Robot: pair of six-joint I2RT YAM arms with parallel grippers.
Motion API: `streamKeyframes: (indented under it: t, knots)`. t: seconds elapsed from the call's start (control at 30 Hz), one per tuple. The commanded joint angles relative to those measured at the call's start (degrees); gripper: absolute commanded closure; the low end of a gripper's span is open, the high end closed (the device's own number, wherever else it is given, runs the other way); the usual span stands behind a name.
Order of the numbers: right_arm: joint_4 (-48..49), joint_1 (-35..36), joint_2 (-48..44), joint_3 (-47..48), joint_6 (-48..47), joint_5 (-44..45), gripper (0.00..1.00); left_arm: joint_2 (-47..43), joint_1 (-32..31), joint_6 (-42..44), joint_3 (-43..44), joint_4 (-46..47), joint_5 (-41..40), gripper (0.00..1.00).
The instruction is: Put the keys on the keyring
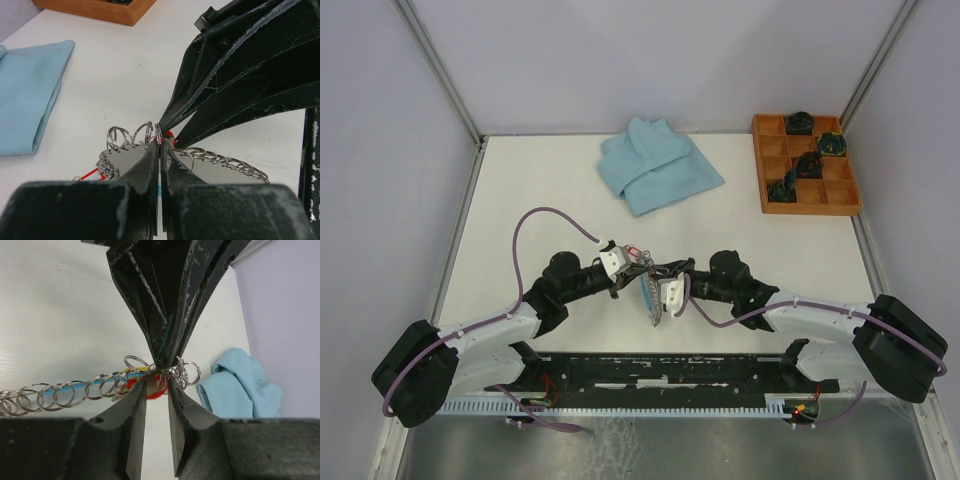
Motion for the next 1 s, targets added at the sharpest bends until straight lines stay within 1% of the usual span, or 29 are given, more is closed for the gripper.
streamKeyframes:
  t: [0.0,0.17,0.27,0.5,0.7,0.83,0.97]
  knots:
    - [6.3,0.0,0.5,-0.3,1.2,3.9,0.70,-0.4,-0.1,-2.6,1.8,4.8,1.5,0.97]
    - [8.2,0.0,0.3,-0.6,2.4,6.2,0.74,-0.6,-0.1,-2.5,1.7,4.7,1.8,0.97]
    - [8.3,0.0,0.1,-0.6,2.8,6.3,0.75,-0.5,-0.1,-2.4,1.7,4.7,2.0,0.97]
    - [8.7,-0.1,-1.1,-2.3,4.1,5.6,0.69,-1.0,-0.1,-1.9,1.6,4.2,1.1,0.97]
    - [8.7,-0.5,-5.0,-4.7,11.3,6.7,0.61,-2.3,-0.1,-1.1,1.0,4.0,0.0,0.97]
    - [9.4,-0.5,-5.3,-5.7,14.8,5.6,0.60,-2.0,-0.1,-1.3,0.9,4.6,0.2,0.97]
    - [13.0,-0.5,-3.9,-6.6,17.8,4.3,0.60,-2.1,-0.1,-1.3,0.7,5.3,0.8,0.97]
